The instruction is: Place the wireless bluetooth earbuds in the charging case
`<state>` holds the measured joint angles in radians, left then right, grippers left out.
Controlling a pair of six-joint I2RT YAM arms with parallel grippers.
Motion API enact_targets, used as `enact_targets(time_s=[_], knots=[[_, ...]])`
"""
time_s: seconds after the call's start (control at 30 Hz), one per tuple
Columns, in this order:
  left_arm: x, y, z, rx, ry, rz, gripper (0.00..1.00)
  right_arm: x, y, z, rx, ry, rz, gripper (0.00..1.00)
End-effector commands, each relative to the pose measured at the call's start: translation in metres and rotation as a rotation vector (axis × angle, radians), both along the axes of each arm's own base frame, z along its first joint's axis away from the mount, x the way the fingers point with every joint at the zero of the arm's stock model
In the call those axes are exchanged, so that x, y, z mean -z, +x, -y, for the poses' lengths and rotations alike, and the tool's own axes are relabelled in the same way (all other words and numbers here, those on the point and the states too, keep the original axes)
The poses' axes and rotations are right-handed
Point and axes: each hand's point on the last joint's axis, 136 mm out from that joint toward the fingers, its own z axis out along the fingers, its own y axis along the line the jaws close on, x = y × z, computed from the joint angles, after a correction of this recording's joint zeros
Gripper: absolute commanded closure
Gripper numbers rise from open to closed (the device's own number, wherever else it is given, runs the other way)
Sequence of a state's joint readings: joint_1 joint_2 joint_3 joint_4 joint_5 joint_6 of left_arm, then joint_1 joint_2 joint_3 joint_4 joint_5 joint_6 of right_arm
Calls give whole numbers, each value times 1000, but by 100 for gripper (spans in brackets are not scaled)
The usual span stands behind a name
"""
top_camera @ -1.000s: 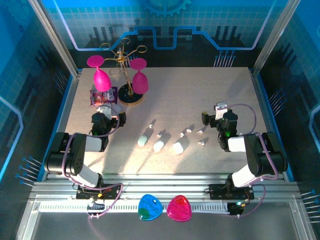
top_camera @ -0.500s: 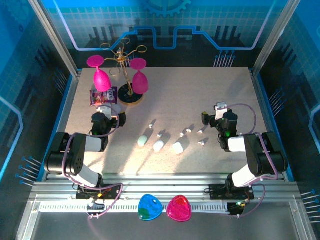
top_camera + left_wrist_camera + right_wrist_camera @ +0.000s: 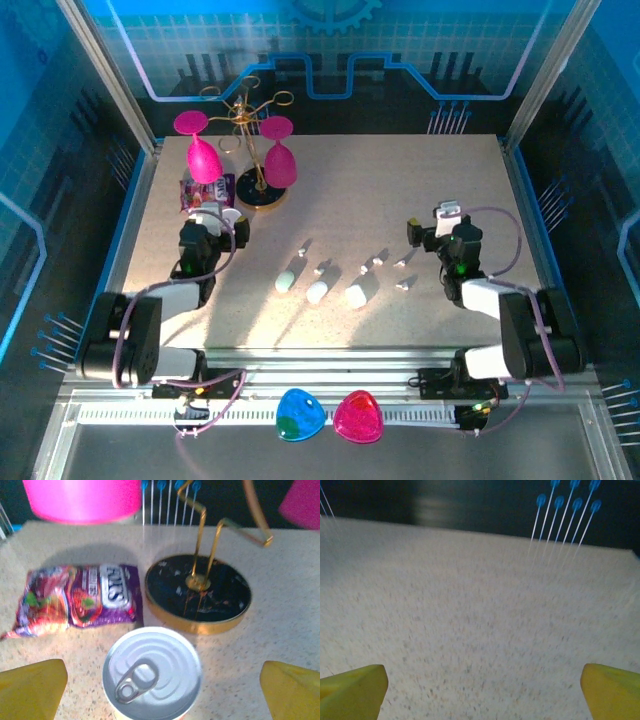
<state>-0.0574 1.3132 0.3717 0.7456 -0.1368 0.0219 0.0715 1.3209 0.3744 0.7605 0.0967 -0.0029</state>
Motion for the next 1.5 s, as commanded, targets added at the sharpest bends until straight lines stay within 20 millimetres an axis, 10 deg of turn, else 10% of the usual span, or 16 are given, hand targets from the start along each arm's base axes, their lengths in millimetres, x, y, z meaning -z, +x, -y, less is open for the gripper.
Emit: enact_targets(time_s=[0.0,0.37,0.83,1.17,1.47], knots=[[-28,-8,7,-11,70,25,1,-25,-12,-4,-11,24,-10,0],[-69,-47,105,311,38,-44,1,-56,-88,-66,-93,126,-196,0],[-59,-82,153,493,-124,-245,1,14,-187,-178,-321,-33,-445,0],[-33,-109,171,547,-223,-343,1,61,-191,-186,-249,-22,-634,0],[-32,-117,186,577,-270,-353,1,83,-181,-192,-197,-84,-710,25]])
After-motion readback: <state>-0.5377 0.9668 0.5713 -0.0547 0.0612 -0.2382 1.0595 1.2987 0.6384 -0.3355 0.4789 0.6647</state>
